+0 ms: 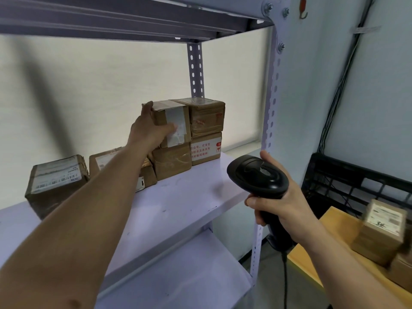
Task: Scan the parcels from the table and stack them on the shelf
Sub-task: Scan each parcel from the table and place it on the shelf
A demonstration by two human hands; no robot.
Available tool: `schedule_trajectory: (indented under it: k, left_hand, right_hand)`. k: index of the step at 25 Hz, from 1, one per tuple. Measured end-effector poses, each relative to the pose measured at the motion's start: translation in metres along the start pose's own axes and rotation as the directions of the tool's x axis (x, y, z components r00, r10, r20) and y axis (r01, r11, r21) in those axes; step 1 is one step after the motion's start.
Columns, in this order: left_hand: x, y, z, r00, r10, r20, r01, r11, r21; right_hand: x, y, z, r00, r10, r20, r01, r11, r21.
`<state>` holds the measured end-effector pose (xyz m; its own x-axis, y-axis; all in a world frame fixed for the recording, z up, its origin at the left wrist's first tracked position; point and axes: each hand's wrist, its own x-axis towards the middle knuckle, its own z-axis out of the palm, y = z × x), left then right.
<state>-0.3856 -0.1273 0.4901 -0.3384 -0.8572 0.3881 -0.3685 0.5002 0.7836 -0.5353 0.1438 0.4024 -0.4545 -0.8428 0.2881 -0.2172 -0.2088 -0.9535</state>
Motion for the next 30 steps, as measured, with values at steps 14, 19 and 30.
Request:
schedule_trajectory:
  k: [14,19,30]
  left_hand:
    - [-0.113,0.033,0.043,0.938,0.275,-0.21,-0.224,0.945,0.239]
    - [-0.218,0.052,0.133,0.959,0.274,-0.077,-0.269,0.96,0.078]
    - [-0.404,0.114,0.302,0.929,0.16,0.334,-0.139,0.986,-0.086]
  right_hand:
    - [-0.063,-0.005,-0.042,1.0,-0.026,0.014,0.025,0.998,0.052]
    - [-0.123,0.0,-0.093,1.0,0.005,-0.021,-0.004,0.997,0.077]
    - [-0.276,0.011,-0.237,0.973,0.071,-0.222,-0.074,0.997,-0.006]
